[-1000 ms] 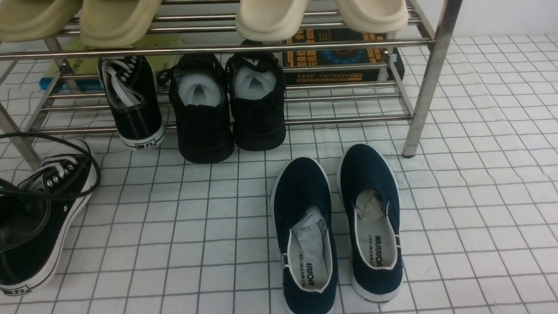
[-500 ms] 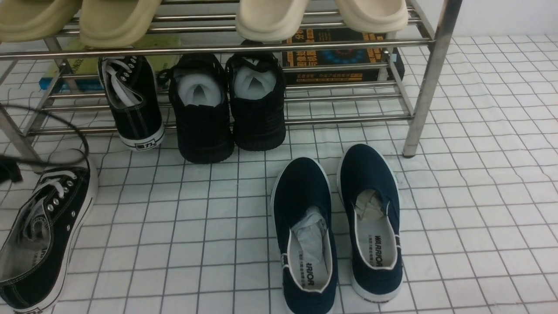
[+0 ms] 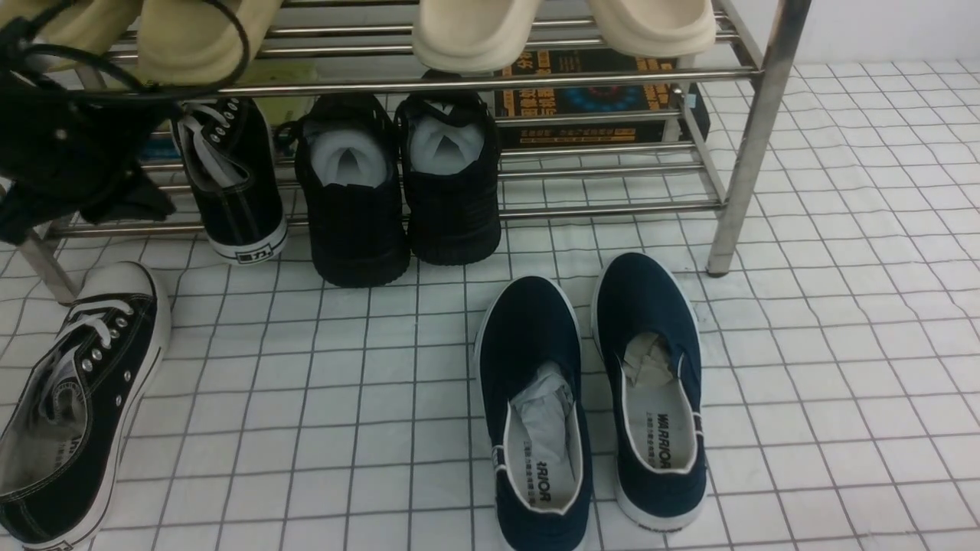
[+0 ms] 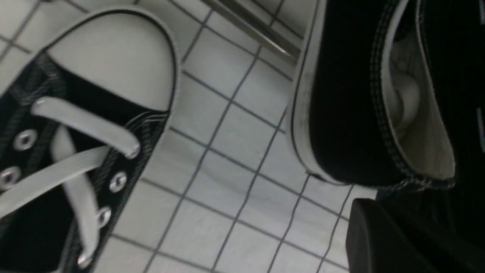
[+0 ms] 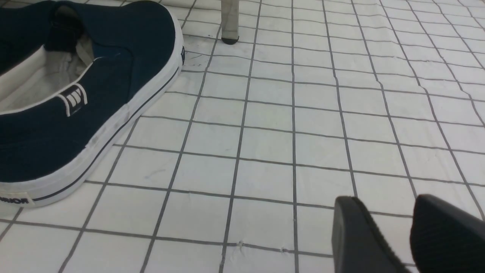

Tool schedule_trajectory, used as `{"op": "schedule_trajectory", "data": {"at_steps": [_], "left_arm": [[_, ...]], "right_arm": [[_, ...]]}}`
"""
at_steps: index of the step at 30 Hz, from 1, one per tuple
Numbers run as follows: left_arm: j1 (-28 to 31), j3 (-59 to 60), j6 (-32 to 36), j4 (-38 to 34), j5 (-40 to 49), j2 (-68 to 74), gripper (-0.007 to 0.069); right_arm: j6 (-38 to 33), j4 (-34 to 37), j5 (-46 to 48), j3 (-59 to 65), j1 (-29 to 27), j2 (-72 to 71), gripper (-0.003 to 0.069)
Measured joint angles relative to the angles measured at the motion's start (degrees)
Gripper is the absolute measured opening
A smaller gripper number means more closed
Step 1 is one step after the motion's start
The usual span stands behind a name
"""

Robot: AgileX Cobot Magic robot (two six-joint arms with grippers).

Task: Take the shoes off the shelf with your hand from the white checkered tablecloth.
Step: 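Grasp the leftmost shoe on the bottom shelf of the shoe rack with the left gripper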

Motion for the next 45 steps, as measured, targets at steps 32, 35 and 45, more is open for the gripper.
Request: {"op": "schedule_trajectory", "data": {"at_steps": [32,35,45], "left_arm": [[-2.17,-0.25,-6.91,2.59,-16.60,8.46,0.0463],[-2.17,-0.25,-6.98,2.54,-16.92,10.62,0.0463],[-1.90,-0.30,-6.84,3.77,-14.87,11.66,0.0103]], "right_arm": [[0.00,-0.11,0.00,0.00,0.00,0.00,0.0239],[0.00,-0.11,0.00,0.00,0.00,0.00,0.0239],[0.00,-0.11,0.00,0.00,0.00,0.00,0.0239]]}}
